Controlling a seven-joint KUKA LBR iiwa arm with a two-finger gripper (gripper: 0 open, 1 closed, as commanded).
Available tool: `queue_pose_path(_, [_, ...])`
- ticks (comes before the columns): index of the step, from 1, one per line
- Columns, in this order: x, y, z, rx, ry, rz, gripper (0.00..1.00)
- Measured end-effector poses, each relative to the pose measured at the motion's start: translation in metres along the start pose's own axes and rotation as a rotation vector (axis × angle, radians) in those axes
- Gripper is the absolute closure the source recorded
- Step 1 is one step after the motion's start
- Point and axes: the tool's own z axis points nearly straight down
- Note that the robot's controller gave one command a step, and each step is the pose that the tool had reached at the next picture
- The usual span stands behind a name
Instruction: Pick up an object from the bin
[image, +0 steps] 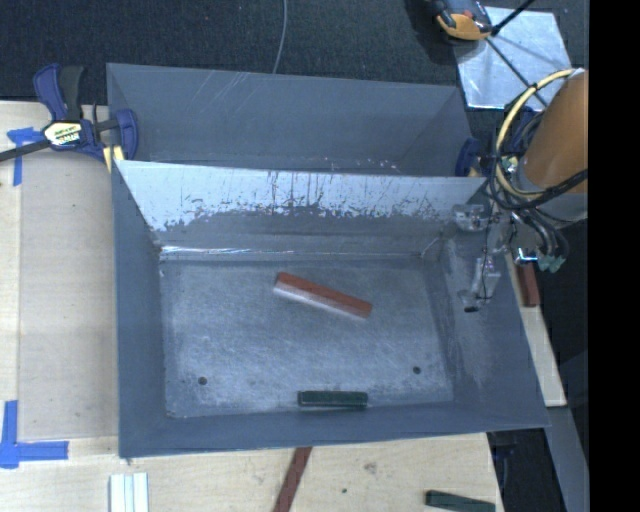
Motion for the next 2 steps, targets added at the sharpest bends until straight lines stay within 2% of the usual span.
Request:
queue_pose_path(1, [-0.002, 0.001, -0.005, 0.002, -0.008, -0.003, 0.00])
queue_pose_path(2, [-0.003, 0.042, 0.058, 0.002, -0.012, -0.086, 0.00])
